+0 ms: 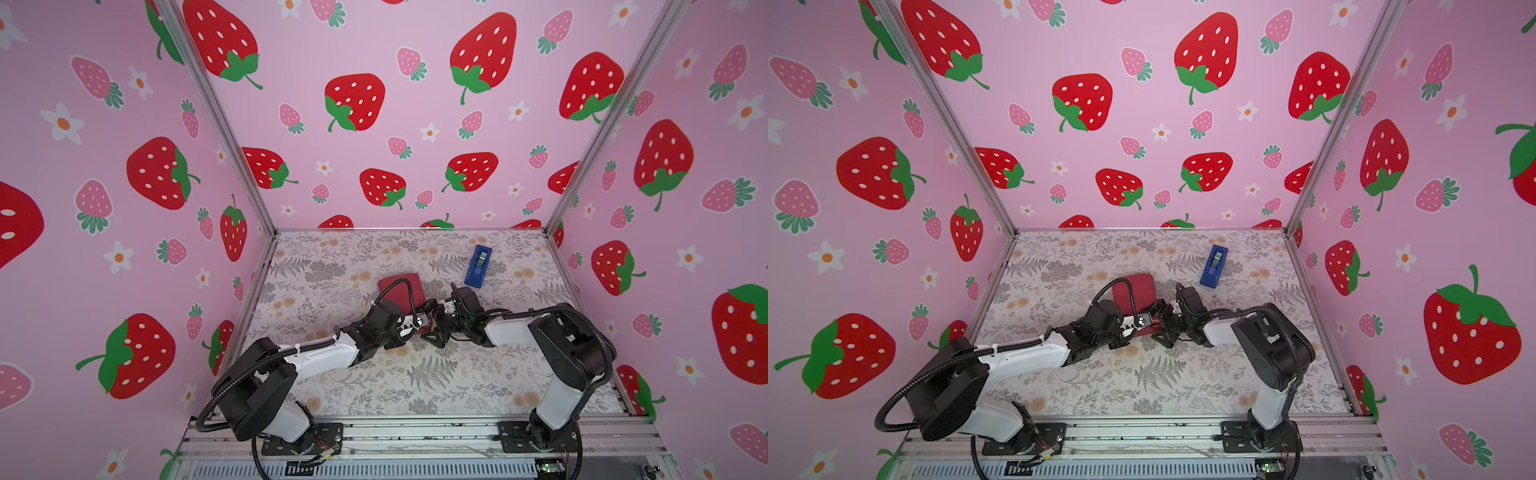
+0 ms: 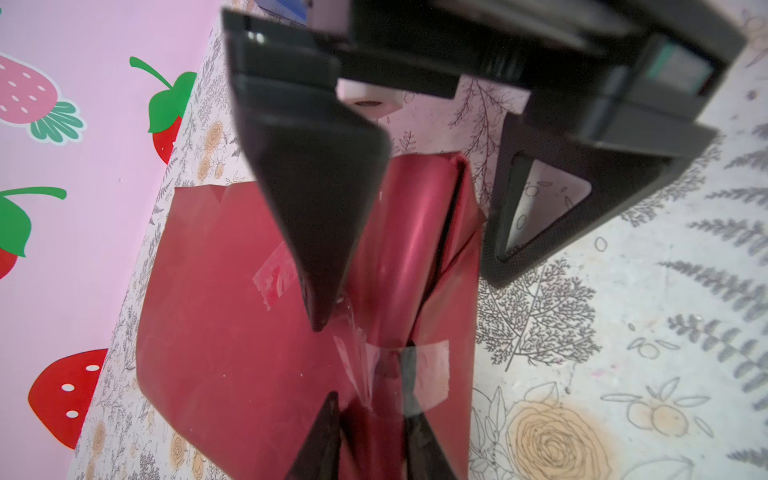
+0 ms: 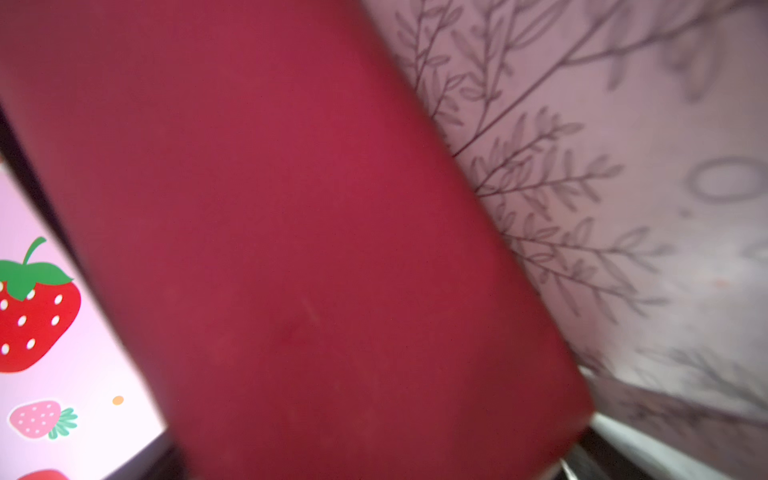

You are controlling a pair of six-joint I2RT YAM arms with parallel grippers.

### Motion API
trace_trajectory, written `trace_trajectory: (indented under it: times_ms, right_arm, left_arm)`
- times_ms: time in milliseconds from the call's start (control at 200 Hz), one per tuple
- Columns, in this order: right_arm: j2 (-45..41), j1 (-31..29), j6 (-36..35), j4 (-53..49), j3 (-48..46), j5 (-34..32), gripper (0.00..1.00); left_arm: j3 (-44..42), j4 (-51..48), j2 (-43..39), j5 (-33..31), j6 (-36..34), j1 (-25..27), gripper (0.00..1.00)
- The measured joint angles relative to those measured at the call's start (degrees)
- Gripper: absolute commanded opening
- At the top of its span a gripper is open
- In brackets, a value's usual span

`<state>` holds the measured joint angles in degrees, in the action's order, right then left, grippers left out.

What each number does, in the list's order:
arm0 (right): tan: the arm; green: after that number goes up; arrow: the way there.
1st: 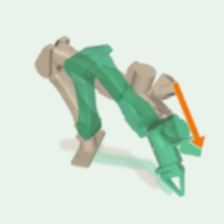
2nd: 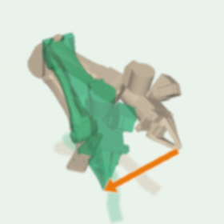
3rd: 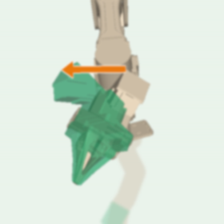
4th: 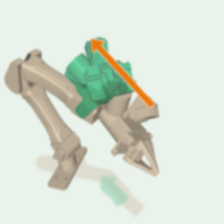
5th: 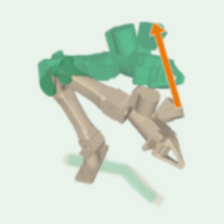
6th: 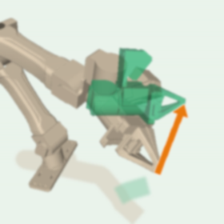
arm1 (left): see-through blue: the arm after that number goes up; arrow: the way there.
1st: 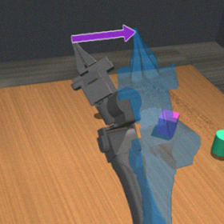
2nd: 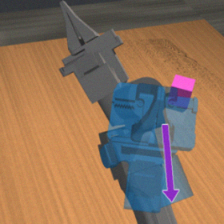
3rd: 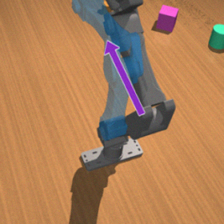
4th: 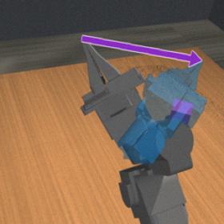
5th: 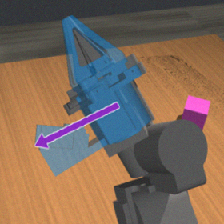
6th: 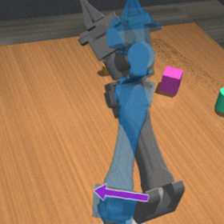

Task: Wrap the gift box in paper

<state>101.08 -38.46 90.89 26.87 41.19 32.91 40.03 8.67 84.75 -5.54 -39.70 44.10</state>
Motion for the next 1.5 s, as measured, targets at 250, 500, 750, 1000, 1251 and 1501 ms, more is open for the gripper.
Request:
trace_trajectory:
  times_ms: [250,500,750,1000,1251,1501]
  right_arm:
    - [-2.3,0.0,0.1,-6.8,1.0,-3.7,1.00]
    - [-2.6,-0.1,-4.7,-15.0,4.9,-6.1,1.00]
    - [-3.0,-0.2,-9.4,-19.6,7.1,-8.0,1.00]
    - [-4.1,-0.1,-12.9,-20.0,6.7,-10.2,0.96]
    - [-6.3,0.2,-18.1,-20.3,6.2,-10.6,0.96]
    - [-10.2,1.7,-22.1,-22.6,6.0,-13.0,0.96]
  left_arm:
    - [0.1,-0.2,0.0,0.0,-0.2,0.0,0.27]
    - [0.1,-0.2,0.0,0.0,-0.2,0.0,0.27]
    - [0.1,-0.2,0.0,0.0,-0.2,0.0,0.27]
    - [0.1,-0.2,0.0,0.0,-0.2,0.0,0.26]
    - [0.1,-0.2,0.0,0.0,-0.2,0.0,0.26]
    - [0.1,-0.2,0.0,0.0,-0.2,0.0,0.26]
